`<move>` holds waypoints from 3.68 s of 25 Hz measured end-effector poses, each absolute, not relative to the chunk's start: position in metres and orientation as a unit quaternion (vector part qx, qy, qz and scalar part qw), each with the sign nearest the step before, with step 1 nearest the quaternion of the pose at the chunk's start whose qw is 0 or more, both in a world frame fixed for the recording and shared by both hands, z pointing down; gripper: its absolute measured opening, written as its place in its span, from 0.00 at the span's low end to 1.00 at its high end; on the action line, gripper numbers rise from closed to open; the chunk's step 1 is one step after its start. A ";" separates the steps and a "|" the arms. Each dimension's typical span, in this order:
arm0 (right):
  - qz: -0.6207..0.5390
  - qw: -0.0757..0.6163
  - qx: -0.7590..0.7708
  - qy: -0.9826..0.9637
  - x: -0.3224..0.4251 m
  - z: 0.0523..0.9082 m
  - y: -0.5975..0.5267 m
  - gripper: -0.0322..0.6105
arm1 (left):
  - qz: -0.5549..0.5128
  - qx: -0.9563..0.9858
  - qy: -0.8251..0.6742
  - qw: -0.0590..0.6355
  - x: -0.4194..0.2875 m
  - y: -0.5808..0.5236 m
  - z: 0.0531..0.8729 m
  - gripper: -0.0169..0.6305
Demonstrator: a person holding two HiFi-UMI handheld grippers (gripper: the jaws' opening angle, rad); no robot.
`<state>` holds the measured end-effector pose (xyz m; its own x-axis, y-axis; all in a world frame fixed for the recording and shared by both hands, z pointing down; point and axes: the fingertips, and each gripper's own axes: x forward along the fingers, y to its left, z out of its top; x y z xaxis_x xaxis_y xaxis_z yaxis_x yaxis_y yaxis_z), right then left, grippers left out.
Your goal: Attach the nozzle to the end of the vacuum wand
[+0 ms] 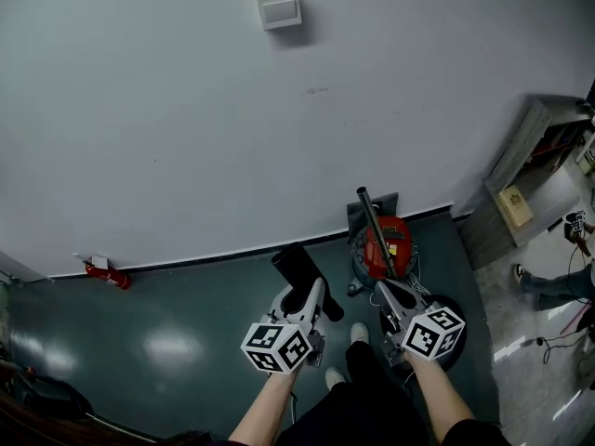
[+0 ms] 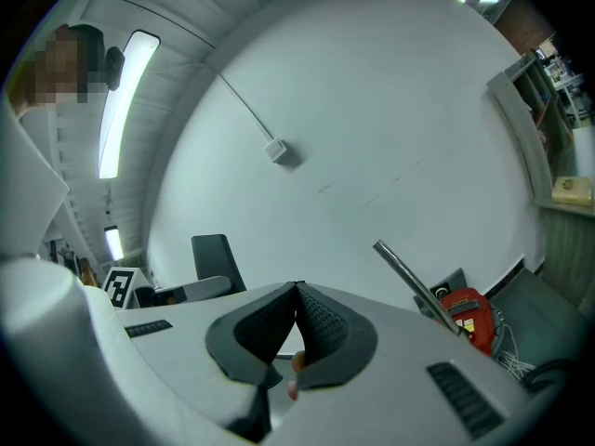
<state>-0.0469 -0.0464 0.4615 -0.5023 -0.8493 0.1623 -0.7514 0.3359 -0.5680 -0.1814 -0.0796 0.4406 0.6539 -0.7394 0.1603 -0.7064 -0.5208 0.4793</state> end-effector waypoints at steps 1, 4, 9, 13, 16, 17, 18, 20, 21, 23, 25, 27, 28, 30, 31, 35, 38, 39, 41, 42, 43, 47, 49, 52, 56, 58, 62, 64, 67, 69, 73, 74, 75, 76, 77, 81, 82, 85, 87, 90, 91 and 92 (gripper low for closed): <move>-0.300 0.082 -0.492 0.813 -0.044 0.462 -0.053 0.08 | -0.031 0.871 -0.415 0.261 -0.178 -0.086 0.441 0.16; -0.303 0.082 -0.492 0.812 -0.034 0.465 -0.072 0.08 | -0.029 0.871 -0.415 0.262 -0.169 -0.105 0.443 0.16; -0.312 0.081 -0.487 0.812 -0.019 0.472 -0.107 0.08 | -0.026 0.868 -0.420 0.264 -0.154 -0.141 0.445 0.16; -0.319 0.081 -0.482 0.812 -0.008 0.480 -0.135 0.08 | -0.022 0.865 -0.425 0.267 -0.144 -0.169 0.451 0.16; -0.322 0.076 -0.480 0.813 -0.001 0.487 -0.154 0.08 | -0.017 0.862 -0.428 0.271 -0.136 -0.187 0.456 0.16; -0.321 0.074 -0.479 0.813 0.001 0.489 -0.161 0.08 | -0.016 0.861 -0.429 0.272 -0.134 -0.194 0.458 0.16; -0.321 0.072 -0.479 0.814 0.003 0.490 -0.167 0.08 | -0.015 0.860 -0.430 0.273 -0.132 -0.200 0.459 0.16; -0.321 0.072 -0.477 0.815 0.008 0.492 -0.179 0.08 | -0.013 0.859 -0.433 0.273 -0.127 -0.213 0.460 0.16; -0.322 0.073 -0.476 0.815 0.011 0.493 -0.184 0.08 | -0.013 0.858 -0.435 0.273 -0.125 -0.220 0.460 0.16; -0.327 0.075 -0.474 0.814 0.017 0.496 -0.194 0.08 | -0.012 0.857 -0.437 0.274 -0.120 -0.232 0.460 0.16; -0.332 0.078 -0.472 0.813 0.022 0.498 -0.202 0.08 | -0.011 0.856 -0.439 0.273 -0.115 -0.243 0.459 0.16; -0.334 0.081 -0.469 0.813 0.026 0.499 -0.210 0.08 | -0.011 0.856 -0.441 0.271 -0.109 -0.253 0.456 0.16; -0.335 0.082 -0.468 0.814 0.028 0.499 -0.214 0.08 | -0.012 0.855 -0.442 0.270 -0.107 -0.259 0.454 0.16; -0.335 0.082 -0.465 0.815 0.032 0.499 -0.221 0.08 | -0.015 0.854 -0.445 0.270 -0.101 -0.268 0.451 0.16; -0.336 0.082 -0.464 0.816 0.033 0.499 -0.224 0.08 | -0.017 0.853 -0.446 0.269 -0.098 -0.272 0.450 0.16; -0.341 0.083 -0.463 0.814 0.039 0.502 -0.231 0.08 | -0.016 0.856 -0.444 0.264 -0.089 -0.283 0.446 0.16; -0.342 0.084 -0.464 0.813 0.041 0.504 -0.236 0.08 | -0.016 0.858 -0.444 0.260 -0.086 -0.291 0.443 0.16; -0.341 0.083 -0.465 0.813 0.042 0.504 -0.237 0.08 | -0.017 0.858 -0.443 0.258 -0.084 -0.293 0.442 0.16; -0.332 0.077 -0.470 0.814 0.043 0.506 -0.241 0.08 | -0.018 0.861 -0.440 0.254 -0.082 -0.299 0.440 0.16; -0.327 0.074 -0.473 0.815 0.043 0.508 -0.243 0.08 | -0.018 0.863 -0.439 0.251 -0.081 -0.303 0.438 0.16; -0.323 0.071 -0.476 0.815 0.044 0.509 -0.245 0.08 | -0.018 0.864 -0.436 0.250 -0.080 -0.305 0.437 0.16; -0.301 0.050 -0.488 0.818 0.046 0.516 -0.254 0.08 | -0.018 0.871 -0.427 0.241 -0.077 -0.314 0.430 0.16; -0.283 0.030 -0.491 0.823 0.045 0.523 -0.262 0.08 | -0.018 0.875 -0.423 0.234 -0.076 -0.321 0.427 0.16; -0.258 -0.002 -0.494 0.830 0.043 0.536 -0.274 0.09 | -0.012 0.879 -0.422 0.223 -0.077 -0.331 0.429 0.16; -0.226 -0.056 -0.482 0.844 0.033 0.557 -0.290 0.20 | -0.013 0.874 -0.430 0.225 -0.087 -0.346 0.437 0.16; -0.212 -0.081 -0.475 0.850 0.028 0.569 -0.296 0.23 | -0.014 0.872 -0.435 0.227 -0.091 -0.351 0.441 0.16; -0.185 -0.130 -0.470 0.854 0.020 0.600 -0.305 0.30 | -0.012 0.870 -0.436 0.227 -0.095 -0.359 0.448 0.16; -0.170 -0.155 -0.465 0.855 0.014 0.612 -0.309 0.33 | -0.010 0.872 -0.435 0.227 -0.096 -0.361 0.451 0.16; -0.149 -0.194 -0.465 0.851 0.007 0.627 -0.316 0.35 | -0.009 0.871 -0.435 0.227 -0.097 -0.365 0.455 0.16; -0.139 -0.210 -0.467 0.848 0.004 0.632 -0.321 0.35 | -0.009 0.871 -0.435 0.227 -0.098 -0.367 0.457 0.16; -0.133 -0.208 -0.482 0.841 0.004 0.637 -0.331 0.35 | -0.010 0.872 -0.434 0.224 -0.100 -0.370 0.457 0.16; -0.131 -0.208 -0.484 0.840 0.003 0.638 -0.332 0.35 | -0.011 0.872 -0.434 0.223 -0.100 -0.370 0.456 0.16; -0.128 -0.210 -0.486 0.839 0.003 0.638 -0.333 0.35 | -0.011 0.872 -0.435 0.223 -0.101 -0.370 0.456 0.16; -0.123 -0.212 -0.487 0.838 0.003 0.638 -0.333 0.34 | -0.012 0.872 -0.436 0.222 -0.102 -0.370 0.456 0.16; -0.117 -0.215 -0.488 0.838 0.003 0.638 -0.333 0.32 | -0.013 0.872 -0.436 0.221 -0.103 -0.371 0.455 0.16; -0.101 -0.222 -0.490 0.837 0.002 0.638 -0.334 0.30 | -0.025 0.873 -0.436 0.216 -0.101 -0.374 0.448 0.16; -0.100 -0.223 -0.491 0.836 0.002 0.639 -0.334 0.30 | -0.030 0.874 -0.436 0.214 -0.100 -0.376 0.447 0.16; -0.100 -0.222 -0.492 0.836 0.002 0.638 -0.333 0.30 | -0.043 0.879 -0.427 0.207 -0.089 -0.382 0.443 0.16; -0.100 -0.222 -0.492 0.836 0.002 0.638 -0.333 0.30 | -0.052 0.884 -0.418 0.203 -0.080 -0.387 0.441 0.16; -0.099 -0.220 -0.493 0.836 0.002 0.638 -0.334 0.30 | -0.064 0.890 -0.405 0.198 -0.067 -0.392 0.438 0.16; -0.099 -0.219 -0.493 0.836 0.001 0.638 -0.334 0.30 | -0.067 0.892 -0.400 0.197 -0.062 -0.393 0.437 0.16; -0.099 -0.219 -0.493 0.836 0.001 0.638 -0.334 0.30 | -0.069 0.894 -0.396 0.196 -0.058 -0.393 0.437 0.16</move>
<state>0.0011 -0.3336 0.6383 -0.4173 -0.7814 0.4640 -0.8681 0.4937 0.0507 -0.0584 -0.3933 0.4371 0.6764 -0.7358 0.0329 -0.6820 -0.6088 0.4053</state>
